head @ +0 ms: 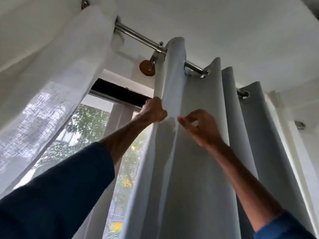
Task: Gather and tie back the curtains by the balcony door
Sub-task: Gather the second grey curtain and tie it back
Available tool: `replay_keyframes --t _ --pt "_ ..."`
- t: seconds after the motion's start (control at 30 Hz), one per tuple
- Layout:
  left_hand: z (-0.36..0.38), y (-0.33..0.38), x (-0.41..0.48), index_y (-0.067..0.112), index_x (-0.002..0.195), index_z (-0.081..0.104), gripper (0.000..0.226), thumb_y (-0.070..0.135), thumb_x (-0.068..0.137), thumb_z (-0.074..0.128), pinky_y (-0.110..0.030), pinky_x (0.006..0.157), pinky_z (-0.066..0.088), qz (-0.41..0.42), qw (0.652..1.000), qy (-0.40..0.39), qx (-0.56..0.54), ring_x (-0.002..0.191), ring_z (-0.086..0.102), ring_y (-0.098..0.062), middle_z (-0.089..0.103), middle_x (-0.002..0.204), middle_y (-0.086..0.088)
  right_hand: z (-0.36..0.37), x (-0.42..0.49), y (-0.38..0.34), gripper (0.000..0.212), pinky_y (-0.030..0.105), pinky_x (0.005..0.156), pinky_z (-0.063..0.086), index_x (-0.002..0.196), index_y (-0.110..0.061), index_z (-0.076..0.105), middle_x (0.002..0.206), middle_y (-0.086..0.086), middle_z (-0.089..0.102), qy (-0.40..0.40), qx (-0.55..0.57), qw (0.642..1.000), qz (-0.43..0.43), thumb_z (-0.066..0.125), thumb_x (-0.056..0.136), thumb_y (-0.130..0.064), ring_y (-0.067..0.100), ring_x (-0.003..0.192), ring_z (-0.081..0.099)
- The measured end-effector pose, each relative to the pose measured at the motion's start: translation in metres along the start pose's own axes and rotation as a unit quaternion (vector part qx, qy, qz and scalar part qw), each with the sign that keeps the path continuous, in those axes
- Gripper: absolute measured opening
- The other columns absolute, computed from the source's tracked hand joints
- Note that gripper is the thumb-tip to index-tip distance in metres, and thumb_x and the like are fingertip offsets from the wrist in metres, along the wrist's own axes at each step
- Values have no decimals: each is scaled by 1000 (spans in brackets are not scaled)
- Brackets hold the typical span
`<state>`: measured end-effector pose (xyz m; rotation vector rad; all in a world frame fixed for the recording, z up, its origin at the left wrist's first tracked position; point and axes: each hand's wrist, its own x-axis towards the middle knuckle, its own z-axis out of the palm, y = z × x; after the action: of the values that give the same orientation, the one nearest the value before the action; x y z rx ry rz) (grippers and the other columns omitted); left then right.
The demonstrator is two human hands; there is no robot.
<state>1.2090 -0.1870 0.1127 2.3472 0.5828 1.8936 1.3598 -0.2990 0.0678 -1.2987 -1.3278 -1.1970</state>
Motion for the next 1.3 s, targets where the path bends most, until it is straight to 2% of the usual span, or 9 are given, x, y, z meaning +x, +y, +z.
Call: replay_keyframes --t 0.1,0.23,0.37,0.53,0.7,0.87,1.03,1.17,1.3 --pt "11 1 -2 7 87 50 13 8 79 61 -32 69 46 32 999 9 2 99 60 -42 61 110 -22 -17 2 41 46 29 98 37 112 -15 68 118 8 61 159 -60 982 77 81 77 -41 30 118 55" --pt "21 0 -3 9 72 41 21 2 79 59 -31 63 42 69 997 27 9 91 61 -40 62 101 -22 -24 7 66 81 41 111 33 139 -8 47 139 15 48 166 -88 964 187 81 77 -47 35 134 38" --pt "21 -7 -7 6 71 42 20 0 79 59 -34 58 44 97 994 53 8 77 59 -35 61 90 -19 -23 10 68 75 42 108 38 141 -1 43 140 19 52 161 -71 957 231 78 84 -36 38 132 46" --pt "33 -19 -21 3 115 46 36 -4 80 52 -42 49 43 141 984 105 -27 66 58 -37 52 68 -10 2 3 35 21 33 79 40 111 -1 61 106 15 65 56 -65 983 160 55 91 -4 39 108 59" --pt "28 -24 -32 19 158 -8 106 -17 77 50 -31 45 39 255 959 121 -4 49 50 -17 54 66 -8 17 23 -16 15 39 78 37 102 0 58 109 23 63 14 -118 992 51 54 88 -3 44 104 57" --pt "7 -33 -28 19 152 29 59 4 98 49 -32 96 44 239 960 146 -31 116 58 -30 59 130 -14 33 38 -80 25 45 94 40 118 -5 60 120 19 65 -4 -123 988 -93 55 95 -13 41 112 57" --pt "0 -37 -33 22 127 51 48 20 80 44 -43 69 56 262 952 161 -10 81 67 -31 68 90 -5 38 25 -74 16 34 71 30 86 -14 53 99 17 68 29 -73 996 -47 46 99 -11 38 96 61" --pt "3 -34 -42 19 82 73 35 16 62 43 -37 70 57 246 961 115 44 77 69 -25 73 79 -1 26 -1 -53 18 36 63 32 74 -13 42 84 21 62 39 -89 995 0 50 84 0 45 83 60" --pt "16 -18 -46 14 78 76 39 19 60 42 -36 67 58 222 973 65 10 73 71 -26 74 75 -7 12 -23 -36 18 32 53 28 76 -11 44 63 5 49 45 -115 992 20 55 77 3 33 60 49"
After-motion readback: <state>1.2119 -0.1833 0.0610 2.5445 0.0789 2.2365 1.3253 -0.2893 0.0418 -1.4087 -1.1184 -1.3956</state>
